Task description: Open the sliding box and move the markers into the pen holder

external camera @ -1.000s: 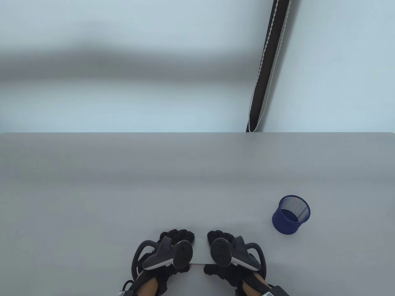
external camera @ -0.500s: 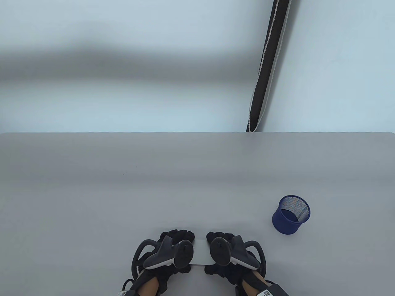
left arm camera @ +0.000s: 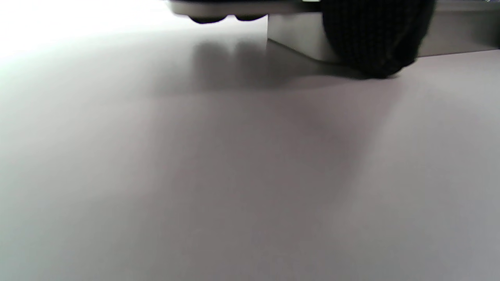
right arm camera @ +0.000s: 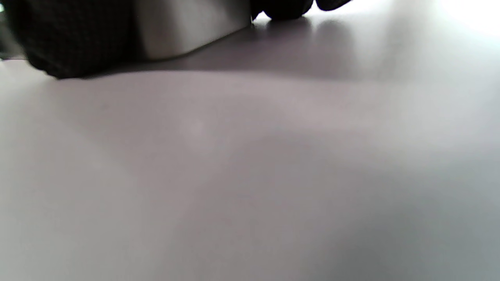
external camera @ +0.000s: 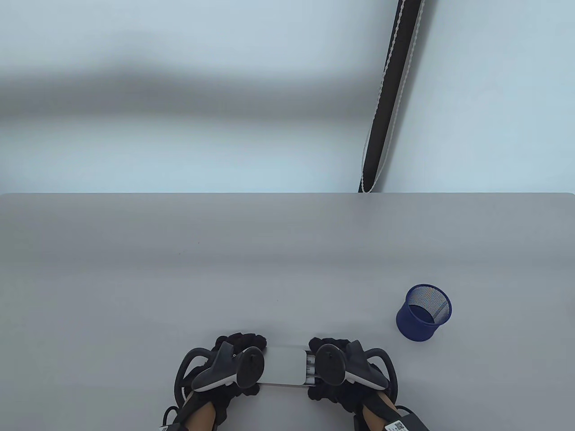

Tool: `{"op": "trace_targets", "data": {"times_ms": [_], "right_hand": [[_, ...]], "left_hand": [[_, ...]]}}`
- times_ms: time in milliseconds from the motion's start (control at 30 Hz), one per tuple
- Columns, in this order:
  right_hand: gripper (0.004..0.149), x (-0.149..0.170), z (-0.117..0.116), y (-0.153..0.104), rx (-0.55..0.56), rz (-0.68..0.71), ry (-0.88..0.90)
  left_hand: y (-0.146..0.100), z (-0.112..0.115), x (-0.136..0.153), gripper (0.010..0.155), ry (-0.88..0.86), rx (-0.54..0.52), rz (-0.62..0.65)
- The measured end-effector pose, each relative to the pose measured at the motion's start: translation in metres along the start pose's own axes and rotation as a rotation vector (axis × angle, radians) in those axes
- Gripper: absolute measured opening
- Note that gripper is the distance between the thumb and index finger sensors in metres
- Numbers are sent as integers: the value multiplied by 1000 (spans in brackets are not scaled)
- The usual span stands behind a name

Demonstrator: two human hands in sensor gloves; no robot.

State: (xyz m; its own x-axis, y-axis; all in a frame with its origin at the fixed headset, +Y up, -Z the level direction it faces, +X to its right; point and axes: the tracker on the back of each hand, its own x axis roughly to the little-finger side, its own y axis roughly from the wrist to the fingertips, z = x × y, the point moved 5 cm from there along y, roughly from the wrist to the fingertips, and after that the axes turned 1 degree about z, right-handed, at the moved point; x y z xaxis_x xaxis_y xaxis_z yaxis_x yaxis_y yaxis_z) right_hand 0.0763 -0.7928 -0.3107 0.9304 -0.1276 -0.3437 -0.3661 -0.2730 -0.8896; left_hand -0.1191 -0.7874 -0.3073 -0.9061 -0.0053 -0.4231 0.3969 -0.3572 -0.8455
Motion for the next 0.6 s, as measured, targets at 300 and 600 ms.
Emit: {"op": "trace_targets", "data": {"times_ms": [300, 600], "right_hand": [[75, 6, 0, -3, -20, -18, -19], [74, 8, 1, -6, -43, -37, -60]], "left_hand": [[0, 1, -3, 77, 19, -4, 13], [0, 1, -3, 77, 21, -5, 15]]}}
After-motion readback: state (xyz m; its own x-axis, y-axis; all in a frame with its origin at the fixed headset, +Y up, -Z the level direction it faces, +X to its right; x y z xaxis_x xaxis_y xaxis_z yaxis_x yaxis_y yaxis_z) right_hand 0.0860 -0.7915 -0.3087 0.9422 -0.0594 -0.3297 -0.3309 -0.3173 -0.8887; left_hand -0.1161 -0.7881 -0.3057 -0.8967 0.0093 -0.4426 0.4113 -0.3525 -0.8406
